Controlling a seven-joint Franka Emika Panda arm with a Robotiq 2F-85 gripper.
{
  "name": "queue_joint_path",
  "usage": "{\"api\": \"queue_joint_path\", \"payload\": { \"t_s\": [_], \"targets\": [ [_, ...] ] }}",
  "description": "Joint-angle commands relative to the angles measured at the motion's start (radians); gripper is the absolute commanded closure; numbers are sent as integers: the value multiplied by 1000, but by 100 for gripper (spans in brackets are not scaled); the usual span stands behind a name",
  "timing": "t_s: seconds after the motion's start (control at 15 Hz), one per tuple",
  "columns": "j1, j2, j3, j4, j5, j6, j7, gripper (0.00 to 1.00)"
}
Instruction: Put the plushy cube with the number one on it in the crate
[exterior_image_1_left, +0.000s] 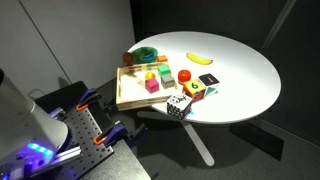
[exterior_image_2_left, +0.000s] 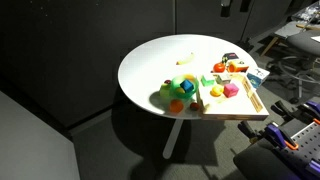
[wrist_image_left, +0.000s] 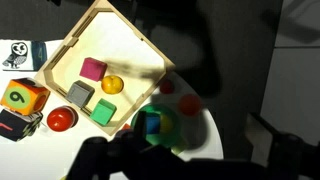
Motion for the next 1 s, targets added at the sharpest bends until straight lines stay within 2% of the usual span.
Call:
{"api": "queue_joint_path", "payload": {
  "t_s": [0.0, 0.93],
  "targets": [
    [-2, 1, 2, 3, 0, -3, 0, 0],
    [-45, 51, -32, 57, -13, 24, 6, 0]
  ]
}}
